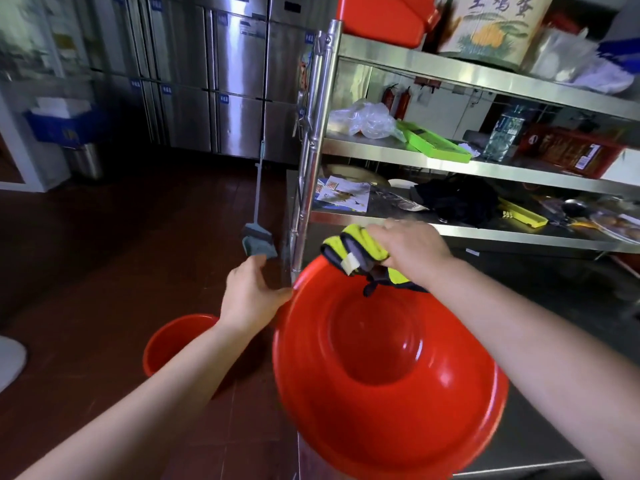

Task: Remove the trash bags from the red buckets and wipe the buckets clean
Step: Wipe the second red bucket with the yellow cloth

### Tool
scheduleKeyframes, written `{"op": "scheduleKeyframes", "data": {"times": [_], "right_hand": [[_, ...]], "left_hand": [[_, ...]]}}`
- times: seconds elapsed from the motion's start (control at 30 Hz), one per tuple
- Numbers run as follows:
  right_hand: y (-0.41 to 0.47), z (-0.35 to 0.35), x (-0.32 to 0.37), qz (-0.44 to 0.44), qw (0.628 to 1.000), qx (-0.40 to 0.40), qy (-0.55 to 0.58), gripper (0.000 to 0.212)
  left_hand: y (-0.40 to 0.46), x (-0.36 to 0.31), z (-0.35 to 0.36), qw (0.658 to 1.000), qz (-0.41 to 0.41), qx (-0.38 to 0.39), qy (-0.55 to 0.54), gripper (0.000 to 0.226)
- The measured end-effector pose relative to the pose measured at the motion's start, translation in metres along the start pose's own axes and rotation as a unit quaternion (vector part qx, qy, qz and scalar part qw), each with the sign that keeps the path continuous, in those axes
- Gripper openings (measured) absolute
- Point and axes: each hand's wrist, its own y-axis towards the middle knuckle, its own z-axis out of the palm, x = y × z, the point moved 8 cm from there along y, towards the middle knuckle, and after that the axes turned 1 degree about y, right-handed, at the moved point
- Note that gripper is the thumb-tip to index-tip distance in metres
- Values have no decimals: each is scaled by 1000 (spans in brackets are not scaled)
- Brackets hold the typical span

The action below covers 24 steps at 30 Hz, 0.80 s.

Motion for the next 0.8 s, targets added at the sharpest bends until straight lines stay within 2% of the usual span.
{"op": "scheduleKeyframes", "data": {"times": [0.07, 0.13, 0.2, 0.27, 0.37, 0.47, 0.57, 0.7, 0.8], "right_hand": [[1, 3, 17, -51, 997, 23, -47, 49], [3, 5, 26, -66, 995, 27, -71, 51], [4, 6, 31, -73, 995, 20, -71, 51], [4, 6, 33, -80, 995, 5, -63, 51], [4, 8, 29, -67, 996, -14, -62, 52], [2, 13, 14, -24, 998, -24, -52, 55], [-7, 16, -19, 67, 997, -30, -22, 59], [-36, 30, -61, 220, 974, -39, 33, 58], [-52, 37, -60, 251, 965, -71, 34, 54]], "left_hand": [[12, -17, 25, 993, 25, 99, 53, 56], [13, -18, 53, 979, -4, 196, 64, 51], [10, -19, 73, 974, -10, 223, 30, 28], [6, -21, 84, 978, -10, 208, -27, 15], [0, -17, 92, 974, -53, 159, -150, 18], [-7, -12, 96, 961, -90, 129, -228, 7], [-12, 4, 88, 949, -137, 82, -271, 5], [-22, 46, 74, 915, -247, 11, -320, 8], [-32, 58, 73, 904, -266, -22, -334, 7]]}}
